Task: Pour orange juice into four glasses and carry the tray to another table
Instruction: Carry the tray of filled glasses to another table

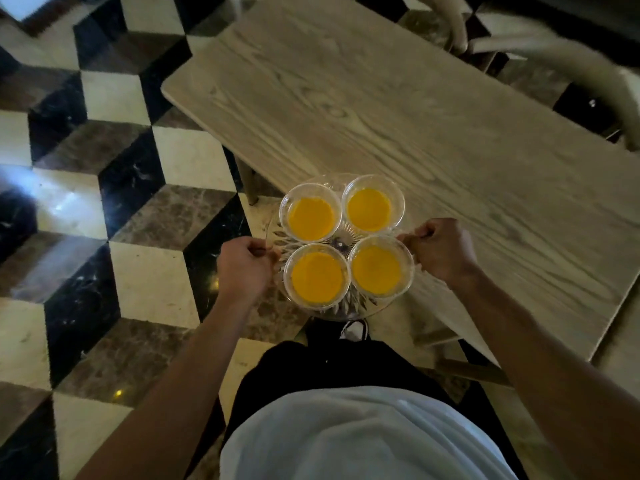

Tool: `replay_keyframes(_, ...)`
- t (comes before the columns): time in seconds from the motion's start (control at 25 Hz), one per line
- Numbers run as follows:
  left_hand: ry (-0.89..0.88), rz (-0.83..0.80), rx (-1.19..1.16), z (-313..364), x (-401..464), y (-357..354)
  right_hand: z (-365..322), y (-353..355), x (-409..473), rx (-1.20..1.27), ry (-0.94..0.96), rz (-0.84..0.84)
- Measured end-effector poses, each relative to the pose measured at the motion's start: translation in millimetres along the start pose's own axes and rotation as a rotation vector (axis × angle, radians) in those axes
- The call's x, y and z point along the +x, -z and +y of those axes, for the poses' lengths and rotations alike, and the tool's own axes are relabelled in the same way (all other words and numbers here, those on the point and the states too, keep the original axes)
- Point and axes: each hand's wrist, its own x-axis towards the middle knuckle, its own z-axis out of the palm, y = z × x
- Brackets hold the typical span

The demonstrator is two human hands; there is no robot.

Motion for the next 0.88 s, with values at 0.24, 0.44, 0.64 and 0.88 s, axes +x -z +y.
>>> replay_keyframes(0.24,-0.027,-0.107,0.023,53.4,65.9,-17.9,-16.7,15.1,33.2,0.02,-0.097,0.073)
replay_keyframes(0.44,-0.065,-0.246,0.029,99.2,120.7,-41.9,-25.8,18.0,58.8,0.081,-0.215,0.179)
replay_keyframes(0.64,-0.172,-0.421,0.074,146.6,186.1,-62.8,-36.6,7.4,84.7,0.171,-0.361,0.32)
replay_keyframes(0.88,-0.319,-0.545,0.206,192.1,254.5,-84.5,-60.0,-9.8,107.3,0.246,-0.48,0.44)
